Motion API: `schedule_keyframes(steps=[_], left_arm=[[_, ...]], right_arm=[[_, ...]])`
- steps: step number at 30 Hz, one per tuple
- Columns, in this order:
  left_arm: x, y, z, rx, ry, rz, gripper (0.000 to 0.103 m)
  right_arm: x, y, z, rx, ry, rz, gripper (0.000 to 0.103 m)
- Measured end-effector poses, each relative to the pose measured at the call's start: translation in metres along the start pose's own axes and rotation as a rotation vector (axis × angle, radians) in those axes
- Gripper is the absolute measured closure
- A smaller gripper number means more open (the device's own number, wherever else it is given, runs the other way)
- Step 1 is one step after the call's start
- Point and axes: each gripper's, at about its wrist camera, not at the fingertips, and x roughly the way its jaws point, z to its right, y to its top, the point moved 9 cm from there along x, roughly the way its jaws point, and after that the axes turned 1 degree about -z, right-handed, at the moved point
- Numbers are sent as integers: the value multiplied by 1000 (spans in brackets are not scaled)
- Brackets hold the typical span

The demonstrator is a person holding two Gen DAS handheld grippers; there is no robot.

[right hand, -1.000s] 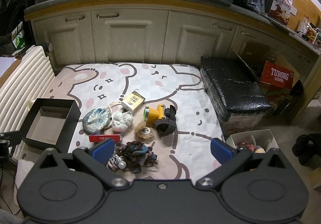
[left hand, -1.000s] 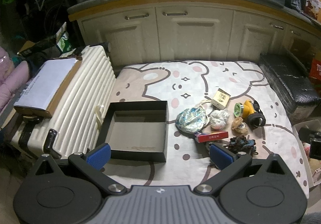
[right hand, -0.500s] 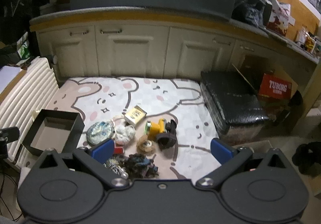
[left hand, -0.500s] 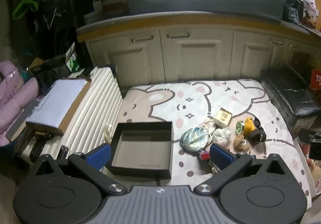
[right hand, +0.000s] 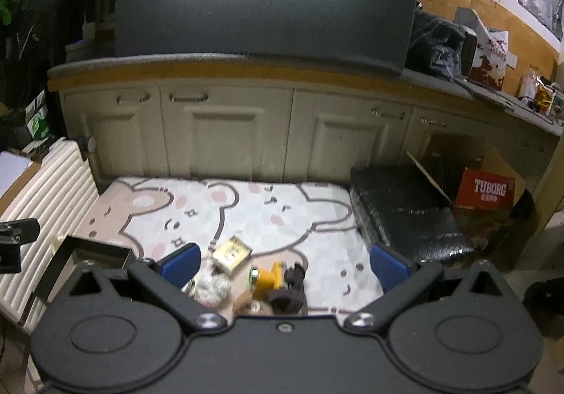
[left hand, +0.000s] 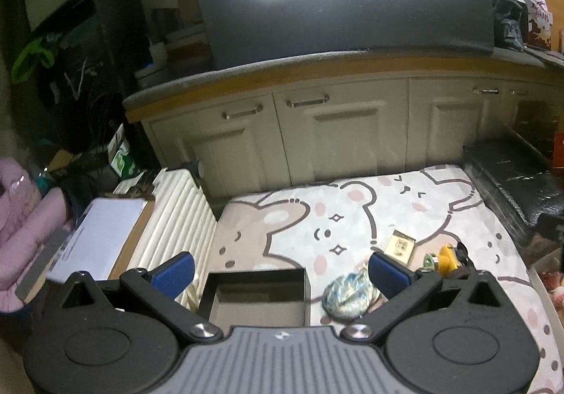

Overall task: Organize objects
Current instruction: 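Move both tools toward the rope and knitted pouch near the card box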

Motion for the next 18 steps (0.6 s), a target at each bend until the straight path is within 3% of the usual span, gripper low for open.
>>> schedule_keyframes(steps=[10,18], left_arm=[[61,15,29,32,-49,13,0],[120,-23,53,48,-122,-24,0]], right_arm=[[60,1,12,41,32,8,0],[127,-55,14,87,38,-93,0]])
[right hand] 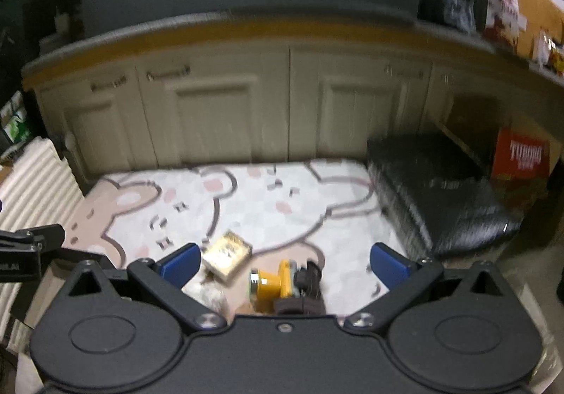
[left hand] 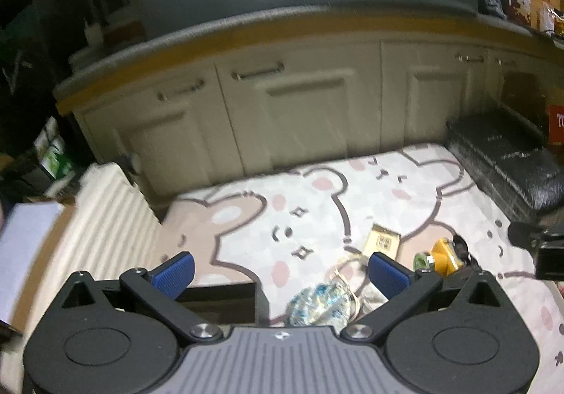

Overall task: Organize objects
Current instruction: 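Move both tools toward the rope and knitted pouch near the card box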

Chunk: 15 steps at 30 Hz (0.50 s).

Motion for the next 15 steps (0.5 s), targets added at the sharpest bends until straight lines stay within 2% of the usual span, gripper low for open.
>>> schedule_keyframes(steps=[12,15], left_arm=[[64,-72,15,-29,-58,-84,0],[73,-88,23,-23,-75,-101,0]], right_arm=[[59,-73,15,168,5,-116,0],[66,-86,16,165,-10,-124,0]])
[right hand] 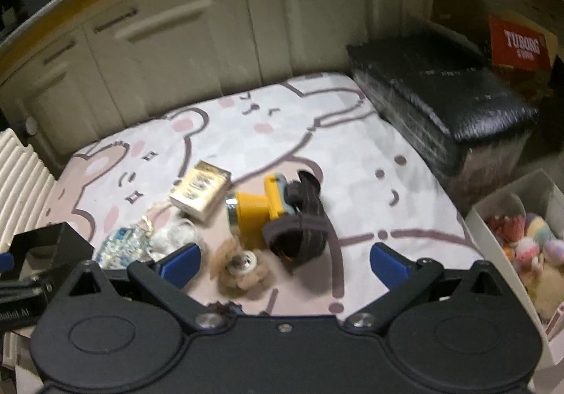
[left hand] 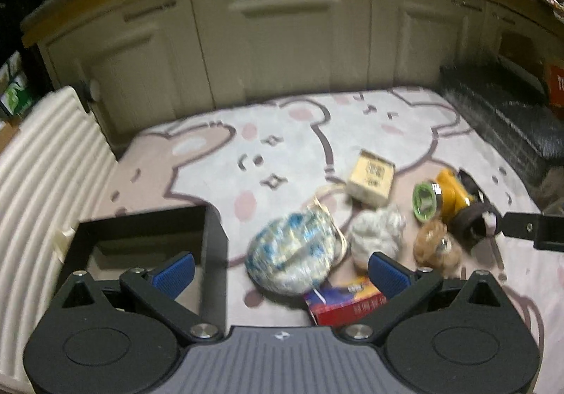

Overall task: Organize objects
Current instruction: 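Move both tools toward the rope and knitted pouch near the card box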

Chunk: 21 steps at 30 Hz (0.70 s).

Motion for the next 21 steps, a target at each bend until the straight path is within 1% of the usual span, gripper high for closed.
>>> schedule_keyframes(steps=[7,11,14,17,21], left_arm=[[19,-29,17,16,-43,-36,0],[24,-40,22,34,-53,-44,0],[27,-46,22,28,-56,-53,0],[31,-52,24,18,-67,-61,0],[35,-58,27,15,-85,-65,0]], right_arm=[[16,-25,-7,-128,-5,-2,0],[24,-37,-10,-171,18,1,0],[27,-45,-12,-193,44,4,0],[25,-51,-16,-232,71,35,0],[22,-62,-16,-266,105,105,0]])
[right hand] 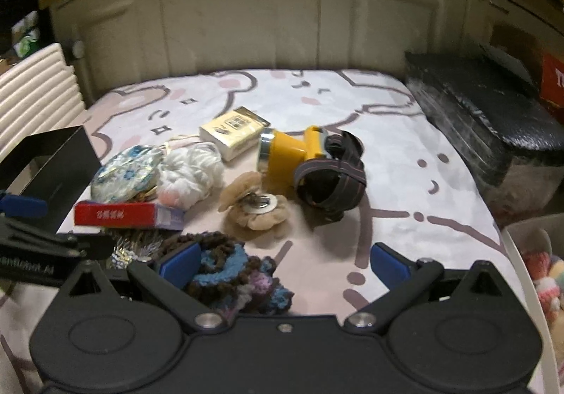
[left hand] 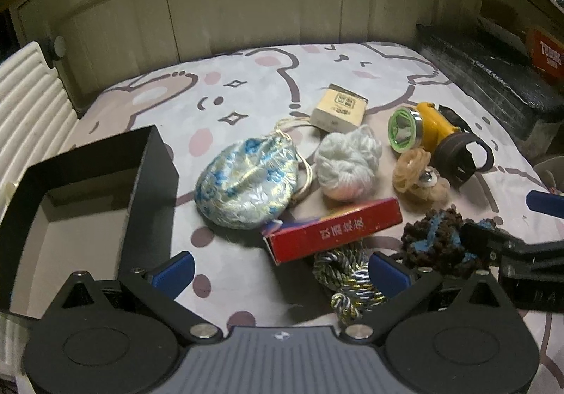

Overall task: Organize objects
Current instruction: 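Move both tools toward the rope and knitted pouch near the card box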

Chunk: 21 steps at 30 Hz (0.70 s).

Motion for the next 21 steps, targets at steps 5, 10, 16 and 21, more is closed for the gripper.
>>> schedule_keyframes(steps=[5,10,16,21], left_arm=[[3,-3,4,-9,-19,9,0],[6,-3,4,-57,-55,2,0],[8,-2,9,-101,-108,-2,0],[10,-7,18,-90,-139,-7,0]], right_arm=[[-7,-8,-2,-86,8,104,0],[-14,-8,-4,-95,40,143,1],[-16,-15,-15,-109,88,119,15],[-6,-24,-28,-141,145,65,24]])
